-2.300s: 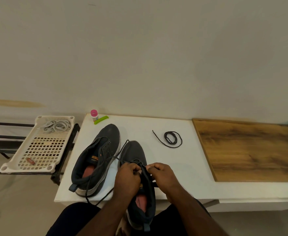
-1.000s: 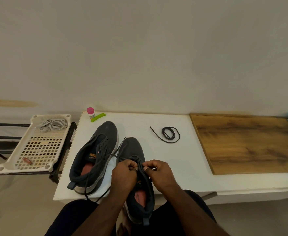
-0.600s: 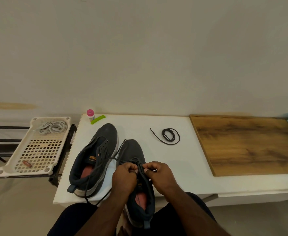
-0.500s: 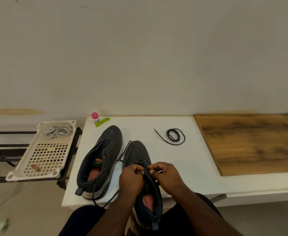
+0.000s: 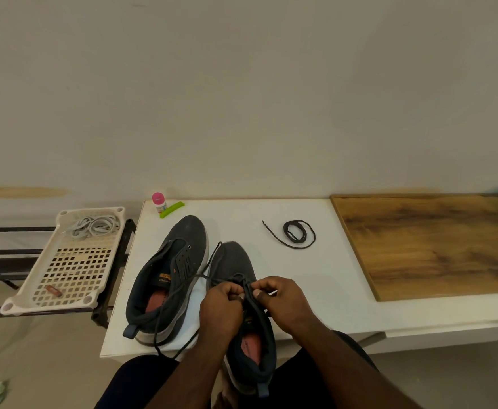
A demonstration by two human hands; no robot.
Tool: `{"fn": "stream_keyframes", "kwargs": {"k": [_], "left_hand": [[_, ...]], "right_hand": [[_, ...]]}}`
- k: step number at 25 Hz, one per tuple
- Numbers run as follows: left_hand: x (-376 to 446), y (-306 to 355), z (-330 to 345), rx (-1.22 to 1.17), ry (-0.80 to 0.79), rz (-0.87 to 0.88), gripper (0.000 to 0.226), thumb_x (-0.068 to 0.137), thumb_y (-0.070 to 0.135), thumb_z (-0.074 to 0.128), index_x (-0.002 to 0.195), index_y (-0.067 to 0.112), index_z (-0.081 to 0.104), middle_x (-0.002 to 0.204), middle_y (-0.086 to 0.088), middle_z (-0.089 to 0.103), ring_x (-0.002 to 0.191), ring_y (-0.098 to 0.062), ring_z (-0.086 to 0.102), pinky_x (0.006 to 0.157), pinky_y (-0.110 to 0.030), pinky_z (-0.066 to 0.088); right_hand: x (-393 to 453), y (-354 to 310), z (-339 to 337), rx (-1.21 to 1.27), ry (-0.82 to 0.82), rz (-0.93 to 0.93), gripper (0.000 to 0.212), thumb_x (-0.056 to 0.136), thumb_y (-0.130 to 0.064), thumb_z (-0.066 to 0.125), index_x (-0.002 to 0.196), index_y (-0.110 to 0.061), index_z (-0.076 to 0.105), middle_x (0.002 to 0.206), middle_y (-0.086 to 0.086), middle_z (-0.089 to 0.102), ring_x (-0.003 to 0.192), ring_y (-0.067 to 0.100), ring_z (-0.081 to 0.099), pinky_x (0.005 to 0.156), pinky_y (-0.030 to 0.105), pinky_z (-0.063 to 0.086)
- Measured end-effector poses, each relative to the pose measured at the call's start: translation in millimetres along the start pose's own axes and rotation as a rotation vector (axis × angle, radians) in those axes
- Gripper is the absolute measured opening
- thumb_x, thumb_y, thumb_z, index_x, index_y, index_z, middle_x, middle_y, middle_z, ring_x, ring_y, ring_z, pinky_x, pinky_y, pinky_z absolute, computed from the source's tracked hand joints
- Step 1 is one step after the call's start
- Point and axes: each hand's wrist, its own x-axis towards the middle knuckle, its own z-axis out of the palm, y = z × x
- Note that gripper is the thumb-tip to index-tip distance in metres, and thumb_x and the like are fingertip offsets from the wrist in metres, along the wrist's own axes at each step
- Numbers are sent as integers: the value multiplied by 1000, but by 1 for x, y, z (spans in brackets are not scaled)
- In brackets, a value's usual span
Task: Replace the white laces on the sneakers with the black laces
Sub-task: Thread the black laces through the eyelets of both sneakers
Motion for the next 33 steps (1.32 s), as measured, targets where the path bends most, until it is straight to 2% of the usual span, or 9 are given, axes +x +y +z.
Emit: {"fn": "stream_keyframes", "kwargs": {"k": [11, 16, 18, 22, 24, 26, 28, 30, 33], "left_hand": [[-1, 2, 2, -14, 10, 23, 20, 85, 4, 64, 77, 20, 74, 71, 6, 70, 69, -9, 65, 61, -21, 47], [0, 3, -1, 7, 24, 25, 16, 87, 9, 65, 79, 21, 73, 74, 7, 70, 72, -5, 64, 59, -15, 40], [-1, 5, -4, 2, 18, 22, 15, 87, 10, 65, 80, 20, 73, 74, 7, 70, 72, -5, 64, 60, -16, 42], [-3, 6, -4, -16, 10, 31, 15, 82, 6, 65, 80, 18, 73, 74, 5, 71, 74, -11, 66, 66, -26, 53], [-3, 6, -4, -9, 14, 35, 13, 84, 9, 67, 80, 19, 73, 73, 5, 71, 72, -9, 66, 67, -25, 52], [-2, 5, -3, 2, 22, 37, 12, 87, 11, 68, 80, 20, 73, 75, 7, 71, 73, -7, 65, 67, -22, 49], [-1, 4, -2, 4, 23, 28, 12, 88, 12, 67, 81, 20, 73, 76, 8, 71, 74, -6, 65, 66, -19, 47], [-1, 4, -1, -1, 24, 25, 13, 87, 12, 67, 80, 20, 74, 75, 8, 70, 73, -5, 65, 64, -18, 46], [-1, 3, 0, -2, 29, 41, 15, 87, 12, 67, 77, 21, 74, 73, 9, 70, 70, -4, 64, 60, -14, 43]], "right_hand": [[0, -6, 4, -94, 35, -29, 13, 91, -23, 69, 102, -25, 75, 88, -16, 68, 87, 8, 67, 85, 35, 60], [-3, -7, -1, -57, 21, -9, 13, 92, -23, 69, 101, -28, 77, 91, -15, 71, 87, 6, 68, 85, 36, 59], [-4, -7, -1, -14, 16, -7, 13, 91, -29, 69, 102, -29, 76, 92, -12, 72, 88, 8, 68, 86, 36, 59], [-8, -13, -1, -61, -32, -6, 28, 83, -45, 77, 104, -27, 74, 93, -10, 72, 87, 8, 67, 82, 27, 57], [-7, -17, -4, 56, -29, 56, 9, 88, -33, 73, 92, -26, 76, 87, -6, 74, 86, 15, 70, 84, 37, 60], [-6, -22, -5, 215, -33, 177, 15, 92, -21, 64, 86, -18, 77, 86, 2, 75, 89, 28, 71, 82, 47, 61], [-4, -23, -5, 217, -29, 215, 20, 95, -19, 59, 87, -15, 77, 87, 5, 74, 89, 33, 71, 80, 48, 61], [-4, -19, -4, 66, -13, 127, 22, 98, -22, 55, 90, -17, 75, 86, 0, 73, 85, 25, 70, 79, 42, 62], [-12, -17, -1, -244, 41, -45, 23, 102, -24, 48, 104, -22, 71, 94, -9, 69, 84, 6, 62, 76, 12, 47]]}}
